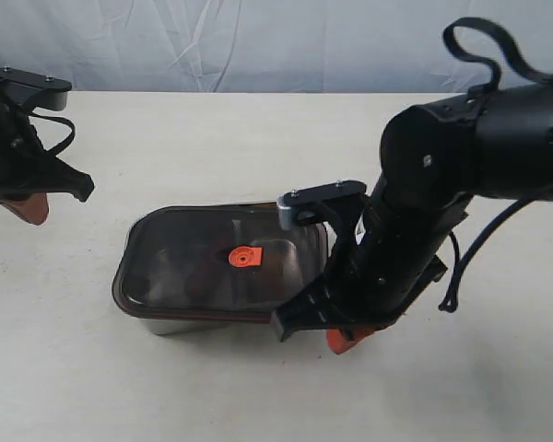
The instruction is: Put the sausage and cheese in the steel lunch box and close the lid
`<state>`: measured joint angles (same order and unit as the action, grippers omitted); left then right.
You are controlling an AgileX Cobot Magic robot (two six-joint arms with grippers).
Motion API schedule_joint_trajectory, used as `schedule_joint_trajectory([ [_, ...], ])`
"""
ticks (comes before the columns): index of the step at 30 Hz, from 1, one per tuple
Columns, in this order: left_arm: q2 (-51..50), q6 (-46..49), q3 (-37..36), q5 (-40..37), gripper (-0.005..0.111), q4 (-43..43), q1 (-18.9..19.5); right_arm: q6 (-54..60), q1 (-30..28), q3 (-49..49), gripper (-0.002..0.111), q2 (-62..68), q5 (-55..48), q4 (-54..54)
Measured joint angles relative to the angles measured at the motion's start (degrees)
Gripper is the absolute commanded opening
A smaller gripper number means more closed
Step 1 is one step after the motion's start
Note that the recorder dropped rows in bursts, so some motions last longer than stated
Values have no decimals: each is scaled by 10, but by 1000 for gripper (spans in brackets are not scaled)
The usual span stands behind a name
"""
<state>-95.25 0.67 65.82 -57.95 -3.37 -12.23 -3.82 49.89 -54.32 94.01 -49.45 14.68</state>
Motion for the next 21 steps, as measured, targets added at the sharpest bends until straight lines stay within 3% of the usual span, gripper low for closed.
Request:
schedule_joint_trajectory([
  [10, 0, 0, 0, 0, 0, 0, 0, 0, 7, 2, -1, 23, 70, 1],
  [21, 0, 0, 0, 0, 0, 0, 0, -37, 7, 2, -1, 23, 88, -70],
])
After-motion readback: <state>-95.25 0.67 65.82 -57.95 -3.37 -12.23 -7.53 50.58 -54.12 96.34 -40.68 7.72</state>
